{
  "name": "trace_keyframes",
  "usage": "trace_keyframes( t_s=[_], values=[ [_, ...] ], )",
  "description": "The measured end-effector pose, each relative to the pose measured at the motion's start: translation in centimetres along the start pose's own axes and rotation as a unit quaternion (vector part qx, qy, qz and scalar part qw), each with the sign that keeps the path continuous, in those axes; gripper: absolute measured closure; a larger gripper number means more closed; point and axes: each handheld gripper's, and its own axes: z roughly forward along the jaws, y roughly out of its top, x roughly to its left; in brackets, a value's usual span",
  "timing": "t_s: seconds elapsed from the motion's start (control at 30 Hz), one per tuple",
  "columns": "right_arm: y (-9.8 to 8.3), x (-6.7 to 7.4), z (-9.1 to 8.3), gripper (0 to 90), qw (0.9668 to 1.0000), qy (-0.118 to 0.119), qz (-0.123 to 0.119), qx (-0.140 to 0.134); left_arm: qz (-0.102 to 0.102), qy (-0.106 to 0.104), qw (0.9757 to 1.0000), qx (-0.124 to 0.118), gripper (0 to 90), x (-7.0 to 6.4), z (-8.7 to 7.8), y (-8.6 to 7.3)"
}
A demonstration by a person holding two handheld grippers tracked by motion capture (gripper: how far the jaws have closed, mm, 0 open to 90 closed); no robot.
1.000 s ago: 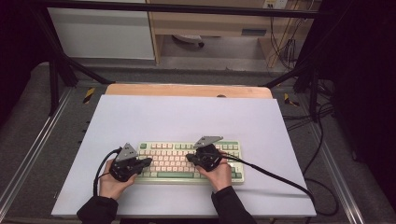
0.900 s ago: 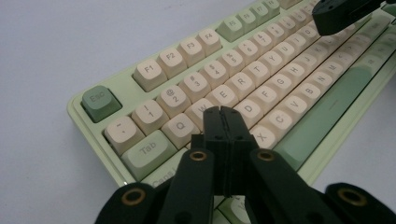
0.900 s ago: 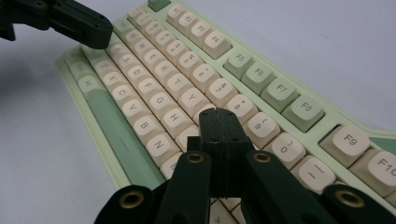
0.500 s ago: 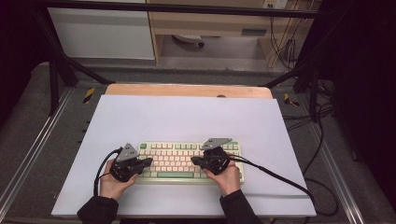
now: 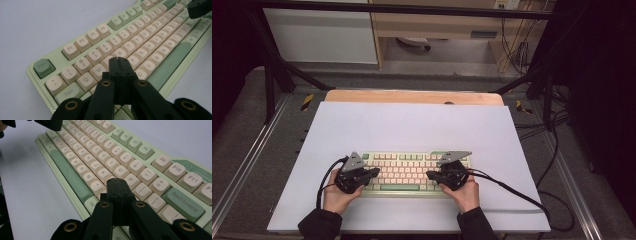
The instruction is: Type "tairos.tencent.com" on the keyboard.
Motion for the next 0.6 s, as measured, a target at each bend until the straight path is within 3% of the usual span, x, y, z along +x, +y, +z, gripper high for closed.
trace_keyframes(
  t_s=[0.6],
  values=[
    [-1.3, -0.6, -0.9, 90.0, 1.0, -0.002, 0.007, 0.001, 0.011, 0.002, 0.9999, 0.002, 89.9, -0.9, 2.0, 2.4]
  ],
)
